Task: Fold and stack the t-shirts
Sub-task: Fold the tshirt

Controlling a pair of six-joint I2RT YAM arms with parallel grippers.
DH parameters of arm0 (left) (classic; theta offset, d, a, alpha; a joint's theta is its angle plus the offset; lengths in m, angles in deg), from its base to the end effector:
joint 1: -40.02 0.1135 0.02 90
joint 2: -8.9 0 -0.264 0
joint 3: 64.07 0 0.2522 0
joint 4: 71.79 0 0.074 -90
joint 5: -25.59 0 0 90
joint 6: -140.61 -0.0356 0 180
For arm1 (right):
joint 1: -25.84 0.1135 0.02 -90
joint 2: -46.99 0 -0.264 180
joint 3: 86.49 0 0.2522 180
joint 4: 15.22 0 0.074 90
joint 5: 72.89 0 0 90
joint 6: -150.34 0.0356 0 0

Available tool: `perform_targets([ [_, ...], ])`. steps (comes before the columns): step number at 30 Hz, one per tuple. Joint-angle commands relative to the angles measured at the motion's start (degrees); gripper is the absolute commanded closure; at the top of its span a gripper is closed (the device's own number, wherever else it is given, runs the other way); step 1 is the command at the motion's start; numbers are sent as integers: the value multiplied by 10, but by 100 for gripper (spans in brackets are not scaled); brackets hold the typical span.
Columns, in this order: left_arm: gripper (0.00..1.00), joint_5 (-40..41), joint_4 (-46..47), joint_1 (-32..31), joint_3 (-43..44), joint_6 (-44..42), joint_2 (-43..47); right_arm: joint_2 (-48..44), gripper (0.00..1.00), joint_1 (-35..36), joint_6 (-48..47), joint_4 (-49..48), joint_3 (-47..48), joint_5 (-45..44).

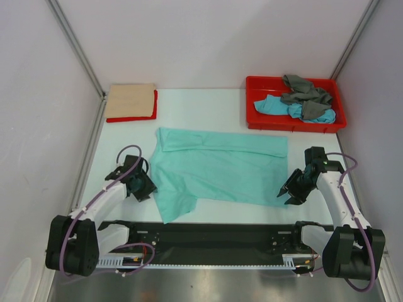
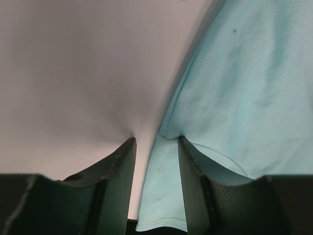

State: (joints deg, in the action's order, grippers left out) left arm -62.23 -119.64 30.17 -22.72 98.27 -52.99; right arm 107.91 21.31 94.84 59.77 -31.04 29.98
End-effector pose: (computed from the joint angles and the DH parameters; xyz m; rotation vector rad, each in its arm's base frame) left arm 0.1698 -0.0281 0.1560 -0.9120 2.6318 -0.2093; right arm 0.1609 -0.0048 0.2130 0.9801 2.8503 0.3934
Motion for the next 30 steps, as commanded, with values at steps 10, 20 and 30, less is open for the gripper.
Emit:
perform_targets([
  [10, 51, -29, -23, -1, 40, -18, -38, 12, 55, -6, 28, 42, 39, -42],
  [20, 55, -55, 2, 4, 34, -34, -74, 4, 57, -34, 66, 48, 9, -61],
  [30, 76, -62, 36, 35, 60, -81, -114, 26, 53, -54, 121, 35, -14, -75],
])
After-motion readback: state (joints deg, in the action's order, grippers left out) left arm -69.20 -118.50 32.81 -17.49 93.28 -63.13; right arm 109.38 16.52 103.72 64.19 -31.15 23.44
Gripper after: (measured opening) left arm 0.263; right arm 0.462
